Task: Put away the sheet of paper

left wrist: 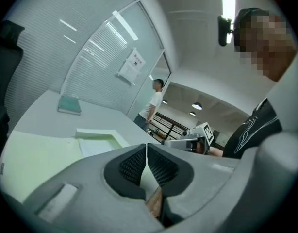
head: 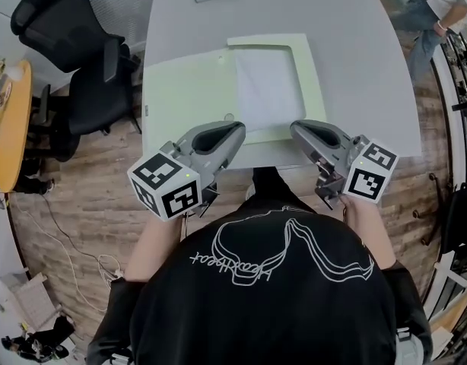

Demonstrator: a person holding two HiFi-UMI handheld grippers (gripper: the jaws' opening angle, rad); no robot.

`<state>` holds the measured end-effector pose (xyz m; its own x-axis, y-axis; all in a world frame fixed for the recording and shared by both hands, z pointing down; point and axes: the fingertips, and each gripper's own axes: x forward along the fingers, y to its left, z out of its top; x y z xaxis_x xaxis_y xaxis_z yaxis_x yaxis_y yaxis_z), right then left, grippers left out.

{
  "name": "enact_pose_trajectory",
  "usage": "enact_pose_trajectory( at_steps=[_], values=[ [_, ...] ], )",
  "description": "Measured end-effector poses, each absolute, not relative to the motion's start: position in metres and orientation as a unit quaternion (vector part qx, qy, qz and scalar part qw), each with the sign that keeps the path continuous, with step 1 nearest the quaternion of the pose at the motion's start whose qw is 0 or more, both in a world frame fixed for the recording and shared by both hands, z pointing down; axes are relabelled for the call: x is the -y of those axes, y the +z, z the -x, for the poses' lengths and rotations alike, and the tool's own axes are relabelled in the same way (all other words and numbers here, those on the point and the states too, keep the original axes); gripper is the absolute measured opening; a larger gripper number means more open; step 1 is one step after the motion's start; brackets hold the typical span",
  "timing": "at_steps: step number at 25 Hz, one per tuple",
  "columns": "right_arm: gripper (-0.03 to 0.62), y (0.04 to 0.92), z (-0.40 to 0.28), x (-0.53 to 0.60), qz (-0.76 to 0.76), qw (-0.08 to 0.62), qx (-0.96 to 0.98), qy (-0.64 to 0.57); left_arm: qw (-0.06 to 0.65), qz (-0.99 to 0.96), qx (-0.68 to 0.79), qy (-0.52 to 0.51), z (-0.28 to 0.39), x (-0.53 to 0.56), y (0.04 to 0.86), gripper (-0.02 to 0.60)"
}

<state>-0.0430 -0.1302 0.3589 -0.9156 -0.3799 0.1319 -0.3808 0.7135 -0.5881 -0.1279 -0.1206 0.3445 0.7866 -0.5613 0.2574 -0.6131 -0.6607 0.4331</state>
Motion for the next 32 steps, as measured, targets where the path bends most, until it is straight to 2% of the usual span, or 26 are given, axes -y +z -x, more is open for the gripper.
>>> enact_pose_trajectory(
  at_steps=[7, 32],
  values=[
    [0.009, 0.320, 0.042, 0.105, -0.208, -0.017, 0.943, 0.260, 0.189, -0.940, 0.284, 0.024, 0.110, 0.083, 0.298, 0.011],
    [0.009, 0.318, 0.057, 0.098, -0.200, -0.001, 0.949, 0.244, 0.195, -0.935, 0.296, 0.029, 0.123, 0.082, 0.309, 0.009]
  ],
)
